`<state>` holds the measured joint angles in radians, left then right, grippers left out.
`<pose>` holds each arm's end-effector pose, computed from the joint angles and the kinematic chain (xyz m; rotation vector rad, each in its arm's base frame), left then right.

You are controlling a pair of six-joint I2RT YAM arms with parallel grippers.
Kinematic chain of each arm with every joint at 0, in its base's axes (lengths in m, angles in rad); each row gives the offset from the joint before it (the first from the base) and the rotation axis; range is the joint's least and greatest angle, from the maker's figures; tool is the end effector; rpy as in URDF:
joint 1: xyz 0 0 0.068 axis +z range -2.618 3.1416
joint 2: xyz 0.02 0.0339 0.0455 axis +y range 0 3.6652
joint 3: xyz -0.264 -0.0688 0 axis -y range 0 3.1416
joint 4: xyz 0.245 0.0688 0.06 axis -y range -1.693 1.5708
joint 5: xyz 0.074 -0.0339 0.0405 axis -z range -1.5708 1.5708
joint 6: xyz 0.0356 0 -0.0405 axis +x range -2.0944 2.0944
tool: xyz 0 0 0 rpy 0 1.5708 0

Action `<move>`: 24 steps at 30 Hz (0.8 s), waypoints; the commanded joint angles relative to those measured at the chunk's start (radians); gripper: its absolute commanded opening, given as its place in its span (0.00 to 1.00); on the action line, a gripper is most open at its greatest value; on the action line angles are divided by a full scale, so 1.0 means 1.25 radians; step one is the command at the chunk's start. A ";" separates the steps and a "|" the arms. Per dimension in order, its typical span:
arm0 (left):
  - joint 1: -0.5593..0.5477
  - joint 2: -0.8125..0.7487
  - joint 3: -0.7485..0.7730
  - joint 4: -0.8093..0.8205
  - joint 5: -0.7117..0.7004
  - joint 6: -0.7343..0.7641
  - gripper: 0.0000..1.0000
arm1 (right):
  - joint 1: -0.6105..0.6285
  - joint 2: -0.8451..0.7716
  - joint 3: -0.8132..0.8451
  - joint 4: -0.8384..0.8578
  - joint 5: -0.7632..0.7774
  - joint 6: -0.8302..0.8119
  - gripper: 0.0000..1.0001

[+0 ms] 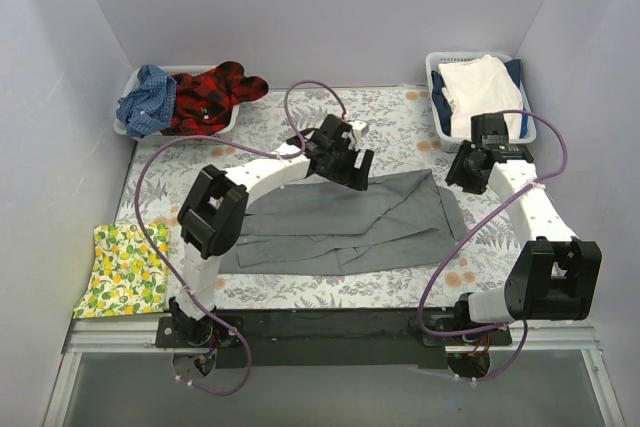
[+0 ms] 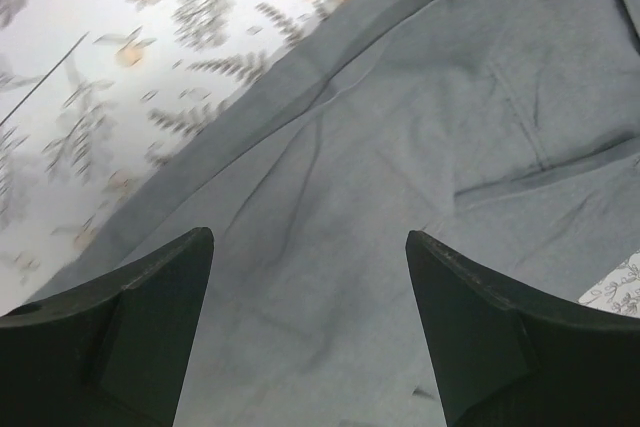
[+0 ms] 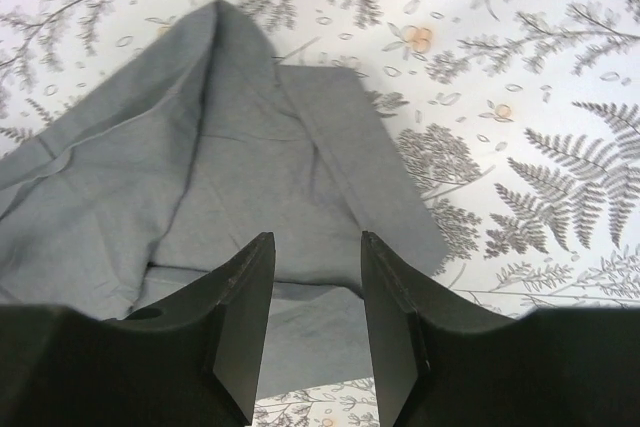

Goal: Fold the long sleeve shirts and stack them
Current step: Fold the shirt

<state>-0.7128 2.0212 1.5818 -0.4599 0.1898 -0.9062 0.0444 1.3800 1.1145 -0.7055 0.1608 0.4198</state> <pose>0.3360 -0.2993 0.2159 -0.1703 2.6792 -0.8540 0.2837 0.0069 0.2762 0.5324 2.4665 -0.0184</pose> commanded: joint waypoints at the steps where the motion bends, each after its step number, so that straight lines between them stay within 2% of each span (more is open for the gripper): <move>1: -0.044 0.038 0.087 0.029 0.035 0.055 0.78 | -0.051 -0.033 -0.014 -0.005 -0.026 0.000 0.48; 8: -0.080 0.103 0.118 0.033 0.024 0.084 0.78 | -0.074 -0.029 -0.004 -0.014 -0.030 -0.024 0.48; 13: -0.099 0.133 0.113 0.027 -0.024 0.097 0.79 | -0.080 -0.023 0.001 -0.018 -0.032 -0.033 0.48; 17: -0.099 0.183 0.131 0.010 -0.082 0.084 0.79 | -0.081 -0.015 0.001 -0.018 -0.039 -0.036 0.47; 21: -0.095 0.241 0.169 -0.021 -0.205 0.044 0.80 | -0.081 -0.008 0.005 -0.020 -0.043 -0.038 0.47; 24: -0.068 0.289 0.213 -0.068 -0.244 0.015 0.80 | -0.081 -0.001 0.010 -0.018 -0.054 -0.040 0.47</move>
<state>-0.8379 2.2898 1.8107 -0.4488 0.0311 -0.8406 -0.0525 1.3735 1.0958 -0.7158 0.1143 0.3851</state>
